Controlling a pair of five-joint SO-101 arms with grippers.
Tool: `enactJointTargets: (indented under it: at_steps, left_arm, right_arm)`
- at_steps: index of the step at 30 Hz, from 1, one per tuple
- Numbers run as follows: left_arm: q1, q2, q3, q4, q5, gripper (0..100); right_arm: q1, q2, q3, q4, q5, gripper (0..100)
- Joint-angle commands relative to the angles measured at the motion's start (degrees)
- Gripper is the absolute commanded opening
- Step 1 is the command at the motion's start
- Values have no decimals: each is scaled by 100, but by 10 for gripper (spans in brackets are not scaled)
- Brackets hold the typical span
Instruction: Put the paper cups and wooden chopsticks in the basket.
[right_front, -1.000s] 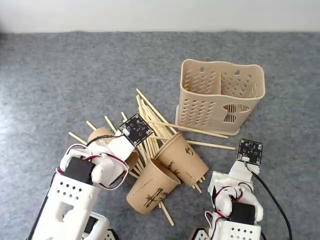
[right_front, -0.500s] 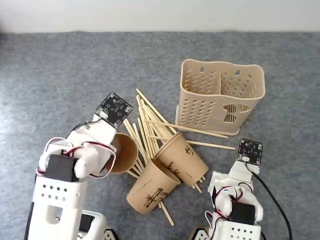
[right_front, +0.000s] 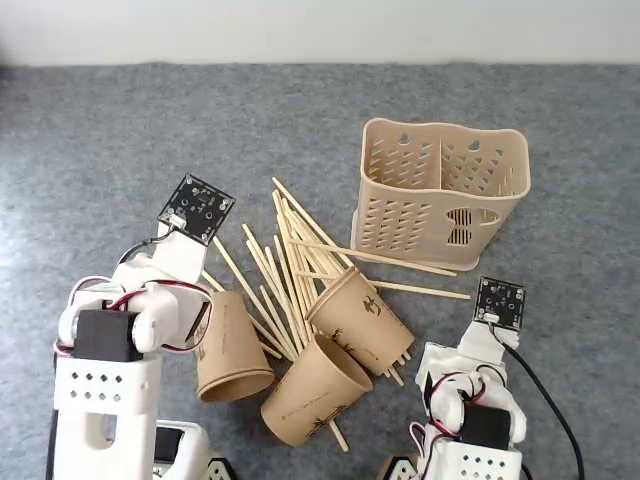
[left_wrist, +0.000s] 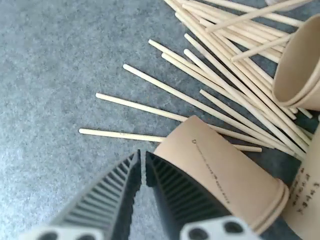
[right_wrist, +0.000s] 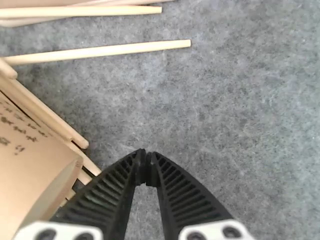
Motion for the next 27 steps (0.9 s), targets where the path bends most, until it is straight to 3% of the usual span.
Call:
enactJointTargets:
  at_steps: [1, 7, 14, 21, 27]
  left_arm:
    - [185, 35, -259, 352, -123, 16]
    - [457, 0, -303, 1108, -800, 30]
    - [352, -9, -268, 1459, -862, 234]
    - [501, 35, -268, 1512, -914, 246]
    - [431, 18, 470, 1319, -1793, 242]
  right_arm:
    - [13, -48, 97, 13, -35, 9]
    - [13, -48, 97, 13, -35, 9]
    - [13, -48, 97, 13, -35, 9]
    - [13, -48, 97, 13, -35, 9]
    - [13, -48, 97, 13, -35, 9]
